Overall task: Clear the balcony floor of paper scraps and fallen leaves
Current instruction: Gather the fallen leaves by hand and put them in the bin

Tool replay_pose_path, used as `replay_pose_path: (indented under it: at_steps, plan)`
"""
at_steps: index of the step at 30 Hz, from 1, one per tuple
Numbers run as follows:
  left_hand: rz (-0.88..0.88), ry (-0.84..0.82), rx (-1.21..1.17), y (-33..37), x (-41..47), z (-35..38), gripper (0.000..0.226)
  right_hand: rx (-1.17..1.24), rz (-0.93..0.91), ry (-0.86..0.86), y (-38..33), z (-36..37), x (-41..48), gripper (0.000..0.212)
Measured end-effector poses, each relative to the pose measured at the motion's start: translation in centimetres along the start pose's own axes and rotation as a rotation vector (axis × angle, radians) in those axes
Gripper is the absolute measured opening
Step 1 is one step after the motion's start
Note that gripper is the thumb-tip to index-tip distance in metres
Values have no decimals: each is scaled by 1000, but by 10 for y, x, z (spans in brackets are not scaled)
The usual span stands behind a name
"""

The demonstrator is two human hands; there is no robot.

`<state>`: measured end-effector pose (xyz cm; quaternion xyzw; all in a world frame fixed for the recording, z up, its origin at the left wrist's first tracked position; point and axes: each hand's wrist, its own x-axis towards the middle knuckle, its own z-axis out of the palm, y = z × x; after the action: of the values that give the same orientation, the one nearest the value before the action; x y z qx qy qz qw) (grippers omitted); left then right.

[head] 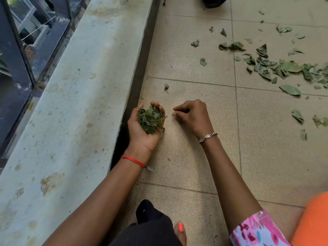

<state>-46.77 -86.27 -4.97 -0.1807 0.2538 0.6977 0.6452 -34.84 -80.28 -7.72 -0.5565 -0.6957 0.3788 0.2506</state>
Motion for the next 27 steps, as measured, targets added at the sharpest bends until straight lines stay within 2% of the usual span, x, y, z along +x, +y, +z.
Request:
replay_pose_path:
  at_steps: [3, 6, 9, 11, 14, 15, 19, 23, 27]
  plan:
    - [2, -5, 7, 0, 1, 0, 30, -161, -62, -56, 0, 6, 0, 17]
    - [-11, -7, 4, -1, 1, 0, 41, -325, -101, -55, 2, 15, -4, 18]
    - [-18, -14, 10, -1, 0, 1, 42, -367, -96, -40, 1, 22, -1, 18]
    - [-19, -15, 18, 0, 1, 2, 42, -183, -1, -8, -1, 19, 8, 17]
    - [-4, -8, 12, 2, 4, 6, 45, 275, 189, 74, -6, 7, 28, 13]
    - [0, -6, 6, 3, 5, 7, 45, 300, 188, 103, -8, 5, 36, 12]
    - [-5, -15, 11, 3, 6, 10, 45, 134, 22, 157, -18, 15, 63, 11]
    - [-20, -4, 28, 2, 5, 8, 44, -5, -140, 40, -13, 29, 73, 11]
    - [-23, 7, 16, 1, 4, 5, 23, -123, -229, 52, -3, 38, 69, 12]
